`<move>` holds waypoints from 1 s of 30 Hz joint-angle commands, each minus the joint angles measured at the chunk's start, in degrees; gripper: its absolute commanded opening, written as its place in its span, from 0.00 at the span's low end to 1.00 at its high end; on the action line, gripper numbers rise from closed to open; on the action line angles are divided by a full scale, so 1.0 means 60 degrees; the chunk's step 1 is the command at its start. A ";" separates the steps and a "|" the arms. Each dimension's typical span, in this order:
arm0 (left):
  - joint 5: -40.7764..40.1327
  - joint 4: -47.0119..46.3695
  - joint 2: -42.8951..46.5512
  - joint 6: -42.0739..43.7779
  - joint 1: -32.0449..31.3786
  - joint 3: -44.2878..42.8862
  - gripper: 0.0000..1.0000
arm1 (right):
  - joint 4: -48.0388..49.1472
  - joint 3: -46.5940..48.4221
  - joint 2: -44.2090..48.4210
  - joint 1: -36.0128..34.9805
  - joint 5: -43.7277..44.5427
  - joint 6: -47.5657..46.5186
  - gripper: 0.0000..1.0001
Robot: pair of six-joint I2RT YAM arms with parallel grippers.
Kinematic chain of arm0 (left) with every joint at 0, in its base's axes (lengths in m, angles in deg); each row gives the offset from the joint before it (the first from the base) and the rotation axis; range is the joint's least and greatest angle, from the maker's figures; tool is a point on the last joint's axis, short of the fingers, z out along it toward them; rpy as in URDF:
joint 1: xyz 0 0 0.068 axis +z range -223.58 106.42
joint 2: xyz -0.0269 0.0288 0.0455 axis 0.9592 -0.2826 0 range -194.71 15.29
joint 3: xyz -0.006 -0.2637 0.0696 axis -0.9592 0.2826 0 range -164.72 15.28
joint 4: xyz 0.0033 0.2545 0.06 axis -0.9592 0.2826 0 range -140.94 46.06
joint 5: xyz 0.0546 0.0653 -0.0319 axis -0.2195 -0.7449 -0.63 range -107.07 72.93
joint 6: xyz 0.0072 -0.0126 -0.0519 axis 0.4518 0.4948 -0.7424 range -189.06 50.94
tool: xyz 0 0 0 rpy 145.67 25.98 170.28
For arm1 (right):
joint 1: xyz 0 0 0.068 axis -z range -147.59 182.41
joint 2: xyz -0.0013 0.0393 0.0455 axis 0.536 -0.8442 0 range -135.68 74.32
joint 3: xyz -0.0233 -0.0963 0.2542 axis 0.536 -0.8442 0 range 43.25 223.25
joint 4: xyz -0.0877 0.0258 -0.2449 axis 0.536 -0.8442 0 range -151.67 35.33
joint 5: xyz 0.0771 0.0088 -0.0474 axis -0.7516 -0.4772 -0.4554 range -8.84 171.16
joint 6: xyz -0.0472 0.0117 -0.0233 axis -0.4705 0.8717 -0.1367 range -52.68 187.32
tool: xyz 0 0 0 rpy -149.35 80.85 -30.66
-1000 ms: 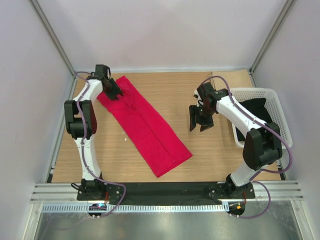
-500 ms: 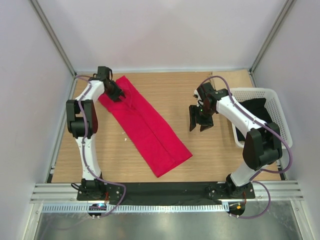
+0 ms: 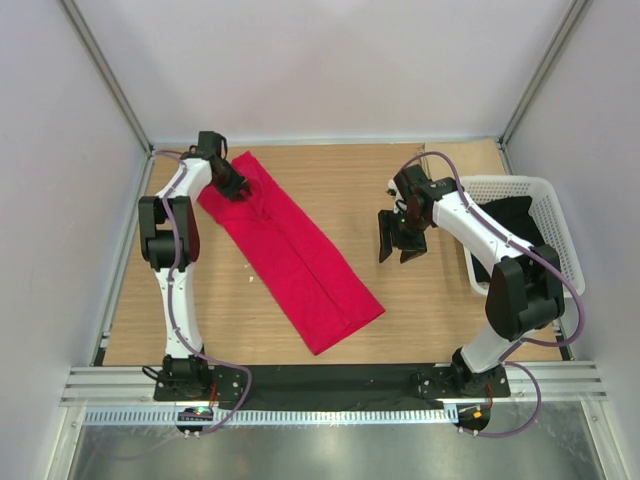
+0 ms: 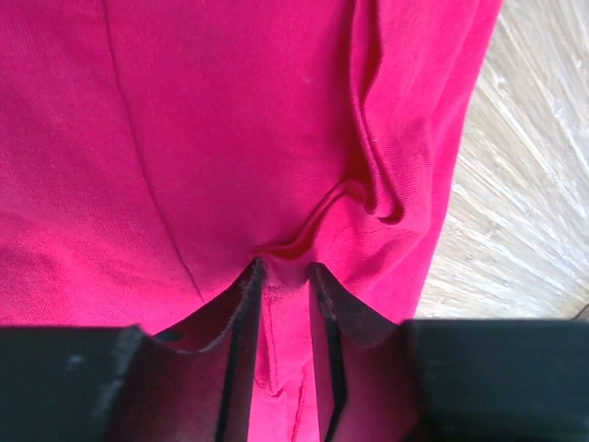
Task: Fold and stack the t-shirts
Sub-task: Fold the tshirt
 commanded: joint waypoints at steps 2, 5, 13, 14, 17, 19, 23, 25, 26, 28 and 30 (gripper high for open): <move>-0.0131 0.0098 0.0010 -0.0006 -0.0018 -0.0471 0.21 | 0.0043 0.0105 0.0231 0.0064 0.0007 -0.0108 0.61; -0.0190 0.0142 0.0039 0.0082 -0.0032 -0.0530 0.12 | 0.0057 0.0134 0.0231 0.0079 0.0022 -0.0094 0.61; -0.0672 0.0756 0.0624 0.0536 -0.0325 -0.0311 0.00 | 0.0102 0.0119 0.0216 0.0079 -0.0052 -0.0065 0.61; -0.0804 0.0858 0.0727 0.0521 -0.0354 -0.0238 0.00 | 0.0102 0.0119 0.0216 0.0079 -0.0081 -0.0064 0.61; -0.0907 0.0889 0.1122 0.0331 -0.0442 0.0289 0.00 | 0.0131 0.0119 0.0231 0.0094 -0.0139 -0.0050 0.61; -0.1185 0.0889 0.1429 0.0185 -0.0559 0.0699 0.00 | 0.0160 0.0090 0.0245 0.0079 -0.0183 -0.0050 0.61; -0.1566 0.0816 0.1723 -0.0020 -0.0618 0.1256 0.00 | 0.0175 0.0090 0.0289 0.0079 -0.0227 -0.0021 0.61; -0.1683 0.0816 0.1738 -0.0021 -0.0604 0.1345 0.00 | 0.0161 0.0061 0.0333 0.0079 -0.0213 -0.0035 0.61; -0.1713 0.0845 0.1724 -0.0050 -0.0618 0.1345 0.00 | 0.0175 0.0032 0.0348 0.0079 -0.0227 -0.0050 0.61; -0.1728 0.0845 0.1680 -0.0050 -0.0618 0.1331 0.00 | 0.0204 0.0017 0.0406 0.0079 -0.0213 -0.0050 0.61; -0.1742 0.0859 0.1592 -0.0065 -0.0618 0.1258 0.00 | 0.0189 -0.0013 0.0450 0.0079 -0.0198 -0.0064 0.61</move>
